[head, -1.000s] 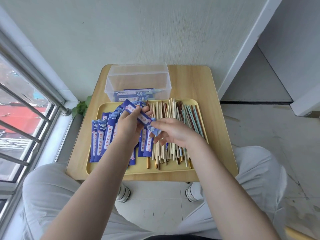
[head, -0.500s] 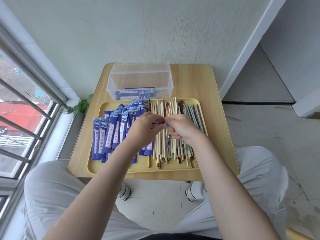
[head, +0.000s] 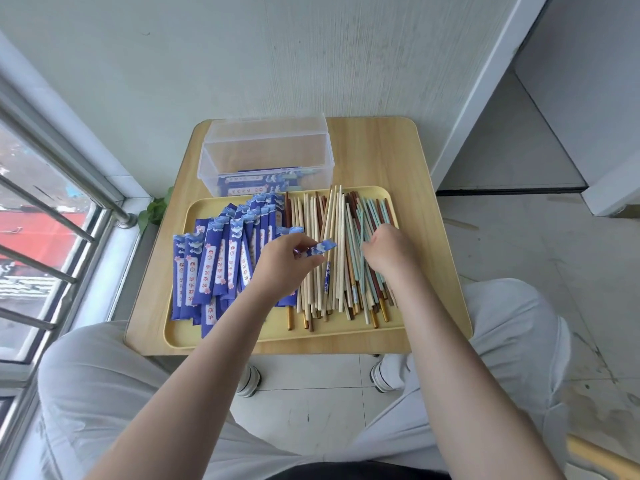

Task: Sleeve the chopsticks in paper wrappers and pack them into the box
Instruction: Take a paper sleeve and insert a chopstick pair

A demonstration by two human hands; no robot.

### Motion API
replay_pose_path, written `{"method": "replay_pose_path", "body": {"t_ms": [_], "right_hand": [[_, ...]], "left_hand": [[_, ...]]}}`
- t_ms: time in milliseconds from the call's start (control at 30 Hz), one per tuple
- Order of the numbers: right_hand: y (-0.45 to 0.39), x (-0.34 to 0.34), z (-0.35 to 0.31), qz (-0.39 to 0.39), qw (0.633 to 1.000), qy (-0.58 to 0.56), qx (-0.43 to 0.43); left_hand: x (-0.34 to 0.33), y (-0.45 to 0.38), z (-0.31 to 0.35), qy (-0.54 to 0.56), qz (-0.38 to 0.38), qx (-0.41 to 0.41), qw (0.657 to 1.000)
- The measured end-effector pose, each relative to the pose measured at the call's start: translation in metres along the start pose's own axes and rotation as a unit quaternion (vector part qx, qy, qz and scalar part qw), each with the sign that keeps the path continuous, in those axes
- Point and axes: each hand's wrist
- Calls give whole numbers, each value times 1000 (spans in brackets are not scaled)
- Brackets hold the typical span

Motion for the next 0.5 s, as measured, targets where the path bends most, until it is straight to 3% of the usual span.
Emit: {"method": "replay_pose_path", "body": {"t_ms": [100, 333, 500], "right_hand": [[3, -3, -3, -64, 996, 65, -5], [5, -9, -12, -69, 995, 65, 4], [5, -5, -9, 2, 1000, -20, 6]], "left_hand": [[-6, 0, -2, 13, -2, 24, 1000], [-9, 2, -4, 35, 2, 33, 999], [-5, 1, -8, 52, 23, 36, 998]]}}
Point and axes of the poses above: each hand's wrist, its own y-axis away from the middle knuckle, its own x-axis out of the back of the hand, z = x × y, and after that the axes turned 10 degrees about x, right-handed
